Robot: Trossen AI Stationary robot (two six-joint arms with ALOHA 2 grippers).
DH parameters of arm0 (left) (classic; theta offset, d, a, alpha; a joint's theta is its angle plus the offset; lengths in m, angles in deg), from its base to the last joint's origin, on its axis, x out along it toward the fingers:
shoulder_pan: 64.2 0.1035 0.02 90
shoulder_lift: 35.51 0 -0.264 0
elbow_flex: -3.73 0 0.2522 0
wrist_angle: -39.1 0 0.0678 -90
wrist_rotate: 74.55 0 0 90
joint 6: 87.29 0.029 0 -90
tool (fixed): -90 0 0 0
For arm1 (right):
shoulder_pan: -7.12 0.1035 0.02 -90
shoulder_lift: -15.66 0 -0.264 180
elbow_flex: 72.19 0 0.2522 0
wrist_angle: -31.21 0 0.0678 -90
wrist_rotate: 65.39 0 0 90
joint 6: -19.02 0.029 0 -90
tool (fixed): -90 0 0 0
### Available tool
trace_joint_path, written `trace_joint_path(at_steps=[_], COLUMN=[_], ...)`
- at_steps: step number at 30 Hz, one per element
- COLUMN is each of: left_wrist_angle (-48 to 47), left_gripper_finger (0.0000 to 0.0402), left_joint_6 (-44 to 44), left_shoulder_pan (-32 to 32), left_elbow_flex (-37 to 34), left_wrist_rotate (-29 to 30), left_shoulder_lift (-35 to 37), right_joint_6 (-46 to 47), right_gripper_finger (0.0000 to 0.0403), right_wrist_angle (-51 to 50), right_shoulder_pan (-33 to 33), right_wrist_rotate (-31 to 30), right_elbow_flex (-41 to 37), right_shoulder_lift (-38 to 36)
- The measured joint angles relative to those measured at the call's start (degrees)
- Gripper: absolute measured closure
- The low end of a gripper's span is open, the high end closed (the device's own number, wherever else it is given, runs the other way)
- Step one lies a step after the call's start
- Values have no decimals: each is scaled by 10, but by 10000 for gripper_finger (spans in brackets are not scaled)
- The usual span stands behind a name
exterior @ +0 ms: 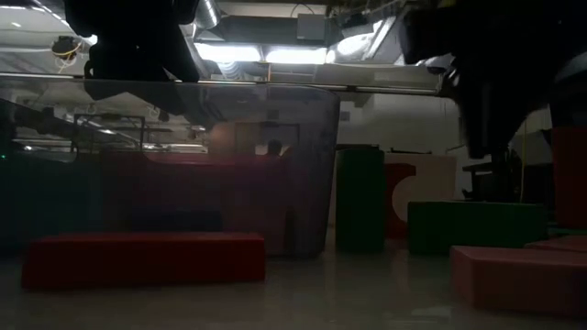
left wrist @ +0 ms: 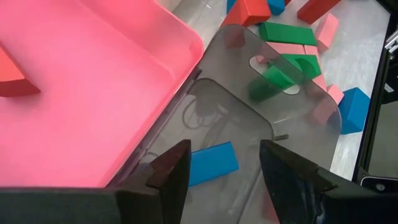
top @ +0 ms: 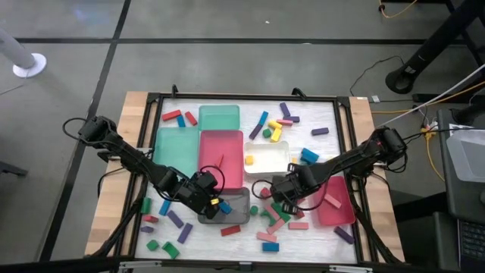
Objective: Sort blocks
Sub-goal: Put the red block into the top pink bin
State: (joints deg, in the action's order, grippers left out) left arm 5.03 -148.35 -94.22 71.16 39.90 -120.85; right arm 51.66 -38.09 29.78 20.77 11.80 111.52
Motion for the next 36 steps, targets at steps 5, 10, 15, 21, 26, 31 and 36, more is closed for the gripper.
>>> trace_joint_path(at_steps=[5, 10, 15, 21, 26, 31, 36], left_wrist_angle=[0, 0, 0, 0, 0, 0, 0], left_gripper_finger=[221, 221, 221, 221, 221, 221, 221], left_joint_6=[0, 0, 0, 0, -1, -2, -1], left_shoulder_pan=[0, 0, 0, 0, 0, 0, 0], left_elbow_flex=[0, 0, 0, 0, 0, 0, 0], left_wrist_rotate=[0, 0, 0, 0, 0, 0, 0], left_shoulder_lift=[0, 0, 0, 0, 0, 0, 0], right_joint_6=[-1, -1, -2, -1, -2, -2, -1], right_gripper_finger=[237, 237, 237, 237, 237, 237, 237], right_wrist_angle=[-30, -74, -93, -92, -92, -83, -76], right_shoulder_pan=[18, 50, 81, 104, 104, 104, 104], right_wrist_rotate=[-2, -2, -14, -54, -64, -53, -35], right_elbow_flex=[0, 0, 0, 0, 0, -8, -24], right_shoulder_lift=[-34, -52, -53, -53, -53, -53, -54])
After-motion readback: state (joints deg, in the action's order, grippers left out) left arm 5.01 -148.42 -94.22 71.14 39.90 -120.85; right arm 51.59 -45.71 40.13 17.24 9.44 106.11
